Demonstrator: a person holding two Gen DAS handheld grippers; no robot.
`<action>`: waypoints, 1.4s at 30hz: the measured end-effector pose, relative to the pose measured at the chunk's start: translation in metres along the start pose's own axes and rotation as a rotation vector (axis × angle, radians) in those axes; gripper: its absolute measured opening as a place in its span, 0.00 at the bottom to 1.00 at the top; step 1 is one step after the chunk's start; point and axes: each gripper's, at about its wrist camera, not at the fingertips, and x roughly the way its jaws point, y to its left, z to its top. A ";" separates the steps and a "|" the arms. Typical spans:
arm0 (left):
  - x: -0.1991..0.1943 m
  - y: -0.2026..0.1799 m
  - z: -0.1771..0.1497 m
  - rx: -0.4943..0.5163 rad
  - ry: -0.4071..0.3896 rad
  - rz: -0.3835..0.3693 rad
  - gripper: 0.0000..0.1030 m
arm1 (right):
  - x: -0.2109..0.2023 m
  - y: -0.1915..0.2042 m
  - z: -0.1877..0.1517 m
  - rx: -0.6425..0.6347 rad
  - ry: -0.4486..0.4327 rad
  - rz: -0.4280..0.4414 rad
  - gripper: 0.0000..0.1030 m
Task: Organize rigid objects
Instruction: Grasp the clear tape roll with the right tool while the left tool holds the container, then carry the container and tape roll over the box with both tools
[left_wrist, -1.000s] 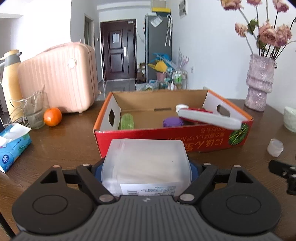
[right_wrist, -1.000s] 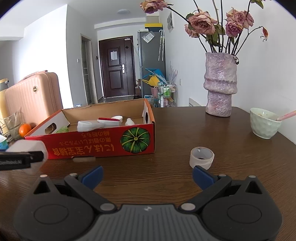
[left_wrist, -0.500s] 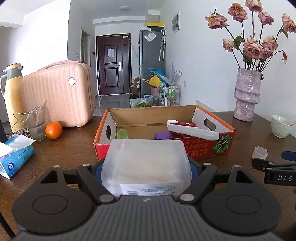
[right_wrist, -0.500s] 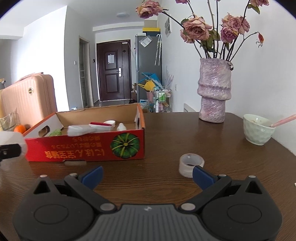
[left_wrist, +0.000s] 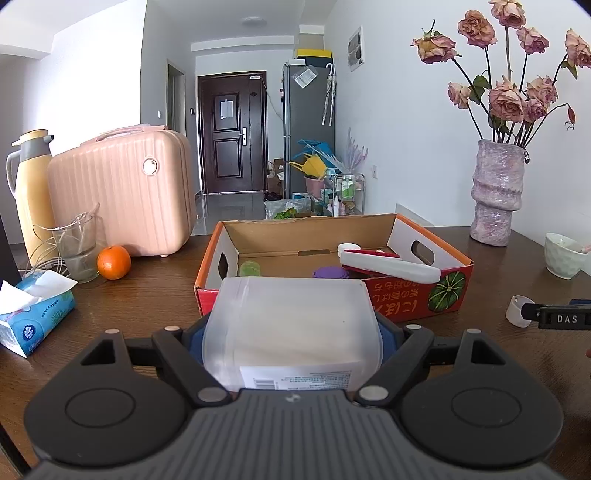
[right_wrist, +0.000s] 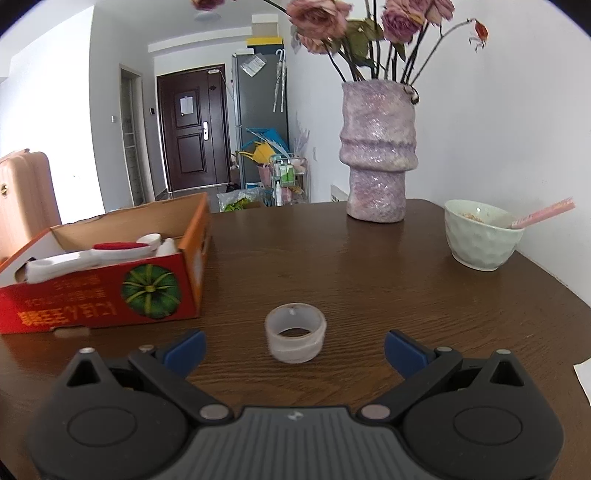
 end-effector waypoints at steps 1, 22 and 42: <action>0.000 0.000 0.000 0.000 0.000 -0.002 0.80 | 0.005 -0.001 0.001 -0.001 0.008 0.000 1.00; 0.004 0.001 -0.001 -0.002 0.005 0.017 0.80 | 0.057 -0.002 0.010 -0.008 0.130 -0.002 0.79; 0.003 0.012 0.003 -0.035 -0.002 0.026 0.80 | -0.016 0.043 -0.004 -0.054 -0.073 0.065 0.40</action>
